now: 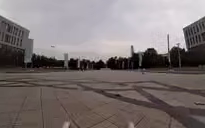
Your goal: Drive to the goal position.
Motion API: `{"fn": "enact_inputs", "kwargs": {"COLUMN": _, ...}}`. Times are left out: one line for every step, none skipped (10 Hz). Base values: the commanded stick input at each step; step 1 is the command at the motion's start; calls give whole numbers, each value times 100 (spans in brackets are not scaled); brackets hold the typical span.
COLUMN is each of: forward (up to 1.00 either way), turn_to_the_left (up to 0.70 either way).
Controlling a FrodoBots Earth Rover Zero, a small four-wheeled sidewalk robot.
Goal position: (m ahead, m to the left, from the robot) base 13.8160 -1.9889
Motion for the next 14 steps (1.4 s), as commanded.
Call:
{"fn": "enact_inputs", "kwargs": {"forward": 60, "turn_to_the_left": 0}}
{"fn": "enact_inputs", "kwargs": {"forward": 60, "turn_to_the_left": 0}}
{"fn": "enact_inputs", "kwargs": {"forward": 60, "turn_to_the_left": 15}}
{"fn": "enact_inputs", "kwargs": {"forward": 60, "turn_to_the_left": 15}}
{"fn": "enact_inputs", "kwargs": {"forward": 60, "turn_to_the_left": 14}}
{"fn": "enact_inputs", "kwargs": {"forward": 60, "turn_to_the_left": 6}}
{"fn": "enact_inputs", "kwargs": {"forward": 60, "turn_to_the_left": 0}}
{"fn": "enact_inputs", "kwargs": {"forward": 60, "turn_to_the_left": 0}}
{"fn": "enact_inputs", "kwargs": {"forward": 60, "turn_to_the_left": 0}}
{"fn": "enact_inputs", "kwargs": {"forward": 60, "turn_to_the_left": 0}}
{"fn": "enact_inputs", "kwargs": {"forward": 60, "turn_to_the_left": 0}}
{"fn": "enact_inputs", "kwargs": {"forward": 60, "turn_to_the_left": 0}}
{"fn": "enact_inputs", "kwargs": {"forward": 60, "turn_to_the_left": 0}}
{"fn": "enact_inputs", "kwargs": {"forward": 60, "turn_to_the_left": 0}}
